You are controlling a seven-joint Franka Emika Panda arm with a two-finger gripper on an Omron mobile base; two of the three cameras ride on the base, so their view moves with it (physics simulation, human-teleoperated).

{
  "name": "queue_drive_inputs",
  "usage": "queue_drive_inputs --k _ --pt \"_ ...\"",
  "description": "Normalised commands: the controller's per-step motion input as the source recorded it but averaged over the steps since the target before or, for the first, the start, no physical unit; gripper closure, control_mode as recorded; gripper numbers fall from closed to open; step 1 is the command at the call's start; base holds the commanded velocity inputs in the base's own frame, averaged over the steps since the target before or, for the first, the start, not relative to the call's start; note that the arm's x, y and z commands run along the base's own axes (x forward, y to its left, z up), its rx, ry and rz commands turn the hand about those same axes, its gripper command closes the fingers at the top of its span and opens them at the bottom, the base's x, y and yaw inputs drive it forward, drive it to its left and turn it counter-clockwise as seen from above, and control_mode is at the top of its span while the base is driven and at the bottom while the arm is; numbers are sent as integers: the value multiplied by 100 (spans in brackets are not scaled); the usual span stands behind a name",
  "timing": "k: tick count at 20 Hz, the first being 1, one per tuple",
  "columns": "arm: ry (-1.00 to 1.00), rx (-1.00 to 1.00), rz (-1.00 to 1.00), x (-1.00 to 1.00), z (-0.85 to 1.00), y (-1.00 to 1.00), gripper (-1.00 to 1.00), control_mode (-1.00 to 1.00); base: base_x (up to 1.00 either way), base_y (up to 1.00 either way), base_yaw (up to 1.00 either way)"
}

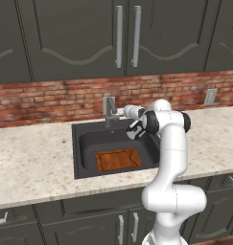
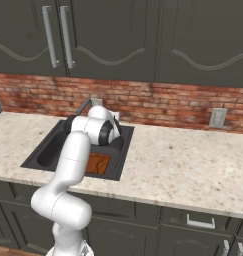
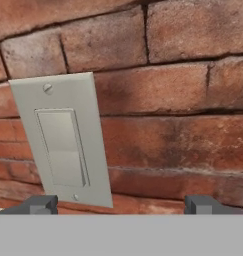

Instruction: Turn on the sink faucet with hot water and rinse the cutting board for ten seconds, then turn off the faucet. Push the cutting board to reach the water if necessary.

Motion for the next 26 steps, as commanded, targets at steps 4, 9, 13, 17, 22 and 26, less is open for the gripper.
queue_drive_inputs --k 4,9,13,17,22,26 --pt "0 0 0 4 -11 0 -100 -100 0 0 0" --pt "0 0 0 3 -8 0 -100 -100 0 0 0" --pt "0 0 0 1 -7 0 -100 -100 0 0 0" --pt "0 0 0 0 0 0 -100 -100 0 0 0" --pt "0 0 0 0 0 0 -100 -100 0 0 0" --pt "0 0 0 3 0 0 -100 -100 0 0 0"
